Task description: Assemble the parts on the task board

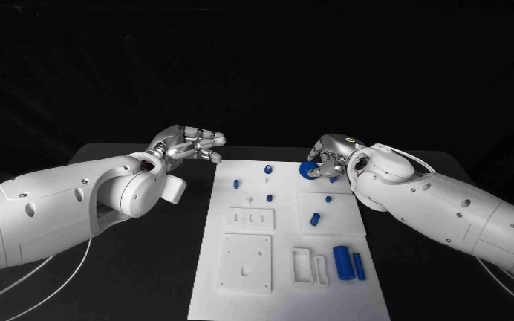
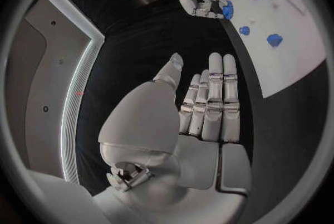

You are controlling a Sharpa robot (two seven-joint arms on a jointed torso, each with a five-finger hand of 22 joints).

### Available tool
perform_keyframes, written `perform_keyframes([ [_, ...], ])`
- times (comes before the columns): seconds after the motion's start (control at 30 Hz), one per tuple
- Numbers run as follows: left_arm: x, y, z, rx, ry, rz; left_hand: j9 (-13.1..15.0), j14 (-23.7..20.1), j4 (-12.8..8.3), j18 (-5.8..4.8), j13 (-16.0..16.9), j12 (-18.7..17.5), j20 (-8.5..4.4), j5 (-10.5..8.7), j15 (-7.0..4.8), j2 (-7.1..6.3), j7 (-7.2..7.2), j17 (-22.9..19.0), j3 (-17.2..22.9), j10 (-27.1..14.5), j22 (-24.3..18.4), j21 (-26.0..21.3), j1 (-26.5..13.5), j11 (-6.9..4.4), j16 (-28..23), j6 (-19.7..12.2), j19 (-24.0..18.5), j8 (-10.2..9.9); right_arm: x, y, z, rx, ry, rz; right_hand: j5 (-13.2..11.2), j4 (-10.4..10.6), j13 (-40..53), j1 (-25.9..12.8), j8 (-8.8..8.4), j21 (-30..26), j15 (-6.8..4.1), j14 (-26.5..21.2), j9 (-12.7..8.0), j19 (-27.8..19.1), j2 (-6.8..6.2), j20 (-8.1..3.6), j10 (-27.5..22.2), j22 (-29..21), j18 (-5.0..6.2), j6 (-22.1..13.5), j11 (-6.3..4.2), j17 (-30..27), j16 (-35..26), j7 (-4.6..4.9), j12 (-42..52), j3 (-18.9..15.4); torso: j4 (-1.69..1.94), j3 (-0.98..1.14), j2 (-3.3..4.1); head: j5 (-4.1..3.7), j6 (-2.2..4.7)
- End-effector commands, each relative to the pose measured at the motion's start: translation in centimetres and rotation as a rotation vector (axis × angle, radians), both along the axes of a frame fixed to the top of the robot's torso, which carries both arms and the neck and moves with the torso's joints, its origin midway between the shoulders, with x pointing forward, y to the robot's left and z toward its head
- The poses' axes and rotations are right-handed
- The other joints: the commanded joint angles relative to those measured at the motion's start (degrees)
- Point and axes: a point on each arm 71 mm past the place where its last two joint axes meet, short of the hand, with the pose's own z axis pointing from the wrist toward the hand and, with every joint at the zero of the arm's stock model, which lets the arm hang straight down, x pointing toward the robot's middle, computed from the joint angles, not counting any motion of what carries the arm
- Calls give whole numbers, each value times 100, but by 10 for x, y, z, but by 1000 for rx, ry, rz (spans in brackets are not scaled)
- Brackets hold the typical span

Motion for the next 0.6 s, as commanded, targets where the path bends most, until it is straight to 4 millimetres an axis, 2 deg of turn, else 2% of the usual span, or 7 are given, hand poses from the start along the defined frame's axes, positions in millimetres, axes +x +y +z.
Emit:
perform_keyframes([
  [0.03,0,-2,2,-4,-6,-18,-1,-21,-3,-10,9,-18,6,-18,5,-29,-11,-4,21,-49,-9,27,6,8,-21,-40,-7,9,0,0,-3,-5,24,16,43,-4,13,-52,-3,-36,9,21,0,204,26,35,13,10,50,3,-9,7,-27,-2,-24,28,-7,-3,2,8,-9],
  [0.13,0,-2,2,-4,-6,-18,-1,-21,-3,-10,9,-18,6,-18,5,-29,-11,-4,21,-49,-9,27,6,8,-21,-40,-7,9,0,0,-4,-8,31,16,43,-4,13,-52,-3,-36,9,21,0,204,26,35,13,10,50,3,-9,7,-27,-2,-24,28,-17,0,2,29,-13],
  [0.6,0,-1,1,-3,-3,-17,-1,-21,-3,-10,9,-18,6,-18,5,-29,-11,-4,21,-49,-9,27,6,8,-21,-40,-7,9,1,-2,-12,-30,75,16,132,-69,14,-98,-2,-90,10,22,-16,217,35,34,6,73,48,-19,-6,27,-34,5,-28,29,-8,1,-1,18,-42],
])
